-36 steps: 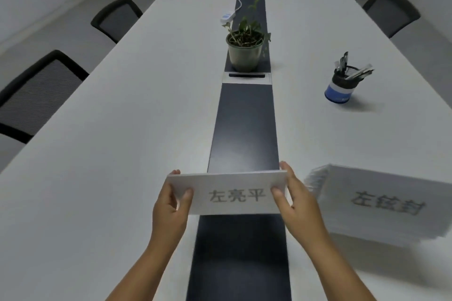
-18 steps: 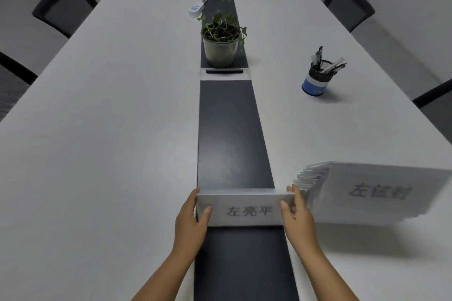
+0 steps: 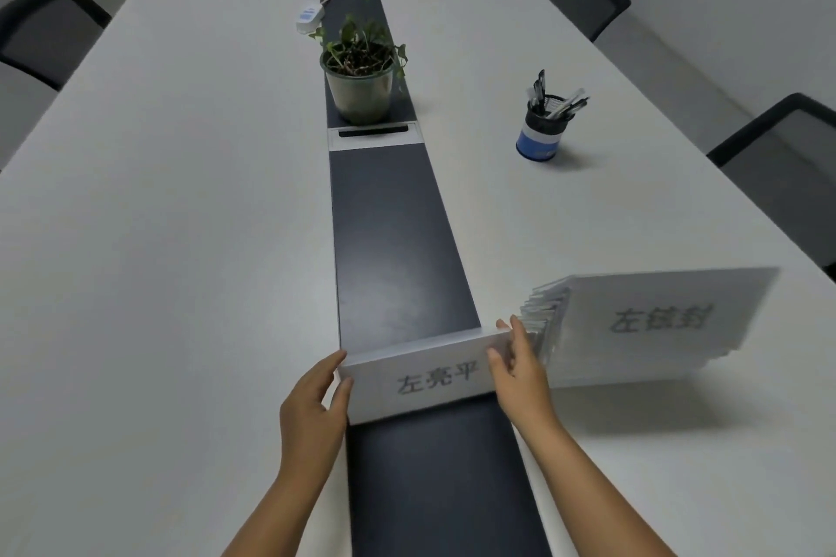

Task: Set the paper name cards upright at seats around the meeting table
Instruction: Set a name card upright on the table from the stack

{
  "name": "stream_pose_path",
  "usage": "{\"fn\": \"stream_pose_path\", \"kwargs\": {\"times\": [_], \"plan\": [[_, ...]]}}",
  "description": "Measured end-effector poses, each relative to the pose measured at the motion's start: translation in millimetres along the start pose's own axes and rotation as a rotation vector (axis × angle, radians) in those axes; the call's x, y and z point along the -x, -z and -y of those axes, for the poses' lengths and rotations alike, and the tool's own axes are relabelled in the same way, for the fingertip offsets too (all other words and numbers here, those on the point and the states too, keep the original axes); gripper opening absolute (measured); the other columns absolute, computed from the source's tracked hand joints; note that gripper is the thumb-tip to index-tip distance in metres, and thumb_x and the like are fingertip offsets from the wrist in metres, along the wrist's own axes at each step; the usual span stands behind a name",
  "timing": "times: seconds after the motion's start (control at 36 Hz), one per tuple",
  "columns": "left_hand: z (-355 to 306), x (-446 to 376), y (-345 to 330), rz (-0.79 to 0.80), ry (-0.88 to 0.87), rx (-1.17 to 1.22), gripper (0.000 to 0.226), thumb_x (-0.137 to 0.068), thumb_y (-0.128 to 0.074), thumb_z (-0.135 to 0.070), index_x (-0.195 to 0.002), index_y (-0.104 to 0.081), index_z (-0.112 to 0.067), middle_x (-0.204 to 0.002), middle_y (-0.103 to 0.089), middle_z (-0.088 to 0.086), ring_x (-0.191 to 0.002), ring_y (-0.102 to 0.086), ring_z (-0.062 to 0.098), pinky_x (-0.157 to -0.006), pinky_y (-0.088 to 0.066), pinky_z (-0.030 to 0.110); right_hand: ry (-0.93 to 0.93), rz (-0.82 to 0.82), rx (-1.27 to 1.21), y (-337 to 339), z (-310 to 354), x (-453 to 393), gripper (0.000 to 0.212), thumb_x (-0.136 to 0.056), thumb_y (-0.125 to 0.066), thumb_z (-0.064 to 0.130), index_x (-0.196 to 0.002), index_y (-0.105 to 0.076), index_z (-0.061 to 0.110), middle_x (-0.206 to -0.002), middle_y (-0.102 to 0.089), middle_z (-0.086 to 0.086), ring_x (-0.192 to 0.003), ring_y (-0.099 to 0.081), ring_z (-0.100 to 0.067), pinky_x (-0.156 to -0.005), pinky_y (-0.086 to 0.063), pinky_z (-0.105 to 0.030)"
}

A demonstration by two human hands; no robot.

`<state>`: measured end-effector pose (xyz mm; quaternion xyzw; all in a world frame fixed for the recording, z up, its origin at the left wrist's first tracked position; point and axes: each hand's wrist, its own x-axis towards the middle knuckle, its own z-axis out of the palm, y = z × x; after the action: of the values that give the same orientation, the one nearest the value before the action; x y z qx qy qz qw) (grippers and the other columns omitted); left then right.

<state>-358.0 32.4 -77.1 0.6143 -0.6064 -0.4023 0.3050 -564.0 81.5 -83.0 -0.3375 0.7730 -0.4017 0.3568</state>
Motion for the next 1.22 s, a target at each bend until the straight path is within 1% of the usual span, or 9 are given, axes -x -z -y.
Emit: {"fn": "stream_pose_path", "kwargs": {"times": [0.17,0.28,0.42,0.58,0.72,0.83,0.97,1.08,1.22], "plan": [[-2.4,-4.8,-0.6,0.0,0.053,0.073,0.035,-0.084,-0.056,-0.007,-0.118,-0.056,-0.011,-0.124,-0.059,0.009,-0.105,-0.054,0.016,-0.091,-0.038,0.026,-0.008,-0.001,-0.003,0.1,-3.9,1.3,0.057,-0.091,-0.043,0.01,-0.14,-0.017,0.017,-0.143,-0.038,-0.003,-0.13,-0.038,-0.022,-0.108,-0.031,-0.034],[-2.0,-7.6,0.0,0.01,0.054,0.077,0.035,-0.083,-0.056,-0.006,-0.118,-0.056,-0.011,-0.123,-0.059,0.011,-0.107,-0.054,0.019,-0.091,-0.039,0.026,0.002,-0.023,0.052,0.1,-4.4,0.3,0.049,-0.091,-0.044,0.012,-0.137,-0.027,0.016,-0.139,-0.042,-0.008,-0.124,-0.045,-0.027,-0.106,-0.037,-0.04],[-0.7,-4.7,-0.6,0.011,0.054,0.089,0.035,-0.084,-0.056,-0.007,-0.119,-0.056,-0.012,-0.125,-0.058,0.009,-0.105,-0.052,0.015,-0.092,-0.038,0.025,-0.007,-0.037,0.076,-1.1,-2.7,0.3,0.042,-0.09,-0.045,0.013,-0.132,-0.037,0.016,-0.134,-0.048,-0.012,-0.12,-0.049,-0.028,-0.102,-0.04,-0.038],[-1.8,-4.3,-1.5,0.015,0.054,0.1,0.036,-0.085,-0.055,-0.008,-0.12,-0.054,-0.012,-0.127,-0.057,0.009,-0.114,-0.051,0.02,-0.093,-0.037,0.025,-0.009,-0.038,0.068,-0.9,-1.5,0.8,0.043,-0.091,-0.045,0.013,-0.132,-0.036,0.016,-0.135,-0.048,-0.012,-0.123,-0.046,-0.027,-0.1,-0.038,-0.034],[-0.4,-4.9,-0.5,0.021,0.045,0.087,0.036,-0.085,-0.055,-0.008,-0.121,-0.054,-0.013,-0.127,-0.057,0.009,-0.114,-0.051,0.02,-0.093,-0.037,0.025,-0.024,-0.056,0.06,-1.3,-1.9,2.0,0.04,-0.09,-0.046,0.011,-0.129,-0.04,0.014,-0.131,-0.051,-0.015,-0.121,-0.048,-0.027,-0.094,-0.037,-0.029],[-0.2,-7.4,0.1,0.028,0.047,0.083,0.036,-0.085,-0.055,-0.009,-0.121,-0.054,-0.013,-0.126,-0.057,0.01,-0.114,-0.052,0.022,-0.093,-0.037,0.026,-0.029,-0.057,0.064,0.2,-2.1,4.2,0.039,-0.089,-0.048,0.012,-0.127,-0.041,0.014,-0.129,-0.052,-0.015,-0.117,-0.052,-0.027,-0.096,-0.041,-0.035],[0.9,-6.5,0.5,0.033,0.055,0.086,0.036,-0.085,-0.055,-0.009,-0.121,-0.053,-0.014,-0.126,-0.057,0.01,-0.113,-0.053,0.023,-0.092,-0.037,0.026,-0.018,-0.057,0.083,0.7,-0.2,5.0,0.04,-0.089,-0.047,0.012,-0.129,-0.04,0.014,-0.127,-0.053,-0.015,-0.112,-0.054,-0.028,-0.093,-0.043,-0.035],[-1.6,-5.2,0.2,0.028,0.057,0.091,0.036,-0.085,-0.055,-0.008,-0.121,-0.053,-0.012,-0.127,-0.057,0.011,-0.115,-0.052,0.025,-0.091,-0.037,0.025,-0.019,-0.055,0.087,0.8,0.7,4.6,0.041,-0.09,-0.047,0.014,-0.13,-0.039,0.015,-0.127,-0.053,-0.015,-0.11,-0.055,-0.029,-0.097,-0.045,-0.044],[-1.4,-4.5,0.8,0.037,0.059,0.085,0.036,-0.085,-0.055,-0.008,-0.121,-0.053,-0.012,-0.127,-0.057,0.011,-0.115,-0.052,0.025,-0.092,-0.037,0.026,-0.017,-0.053,0.111,1.0,-0.2,4.4,0.041,-0.091,-0.044,0.013,-0.131,-0.038,0.016,-0.124,-0.055,-0.017,-0.105,-0.056,-0.028,-0.093,-0.045,-0.039]]}}
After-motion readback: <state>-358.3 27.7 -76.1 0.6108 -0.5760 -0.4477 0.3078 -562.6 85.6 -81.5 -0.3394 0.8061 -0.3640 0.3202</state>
